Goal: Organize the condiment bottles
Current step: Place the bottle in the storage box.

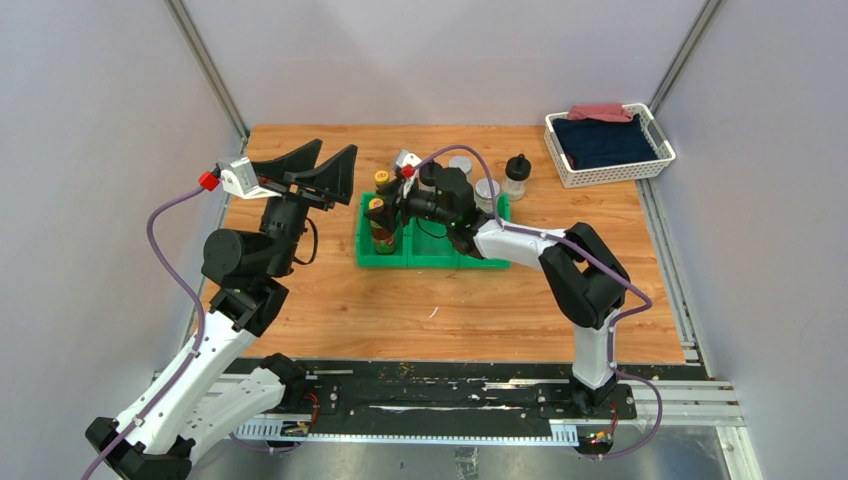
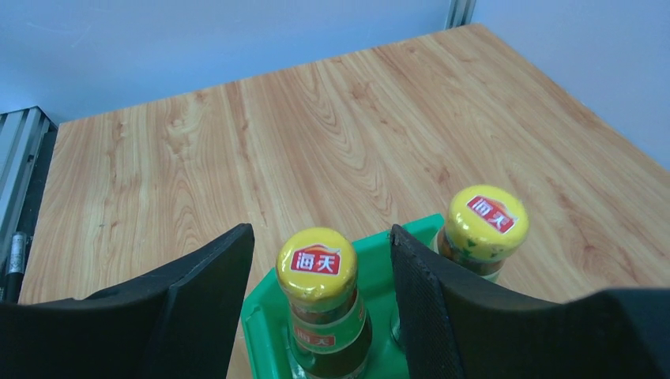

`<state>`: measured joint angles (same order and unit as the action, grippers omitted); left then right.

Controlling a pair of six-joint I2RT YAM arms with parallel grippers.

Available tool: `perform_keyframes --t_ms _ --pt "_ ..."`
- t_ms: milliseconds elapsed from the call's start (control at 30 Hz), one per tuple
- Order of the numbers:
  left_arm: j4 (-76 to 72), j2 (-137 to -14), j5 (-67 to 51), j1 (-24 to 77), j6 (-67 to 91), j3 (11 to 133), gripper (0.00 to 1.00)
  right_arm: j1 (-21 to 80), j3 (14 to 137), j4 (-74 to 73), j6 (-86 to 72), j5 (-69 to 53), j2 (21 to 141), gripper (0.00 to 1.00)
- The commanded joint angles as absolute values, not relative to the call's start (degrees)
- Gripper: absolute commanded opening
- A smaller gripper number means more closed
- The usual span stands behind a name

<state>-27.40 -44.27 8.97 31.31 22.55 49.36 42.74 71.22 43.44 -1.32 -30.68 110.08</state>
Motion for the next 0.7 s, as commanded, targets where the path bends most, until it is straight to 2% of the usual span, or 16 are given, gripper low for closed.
perform_keyframes --t_ms 0,233,667 --pt "-28.56 -44.18 8.53 31.16 22.43 50.3 0.88 43.59 74.67 42.64 0.53 -31.73 106.66 0.68" --pt "-28.38 -44.63 8.45 31.2 21.88 52.36 0.88 43.68 76.15 40.16 2.85 -31.11 102.94 0.68" --pt "-28.21 -52.35 4.14 31.2 22.56 59.25 0.88 43.65 68.37 31.42 9.29 -21.4 90.44 0.7"
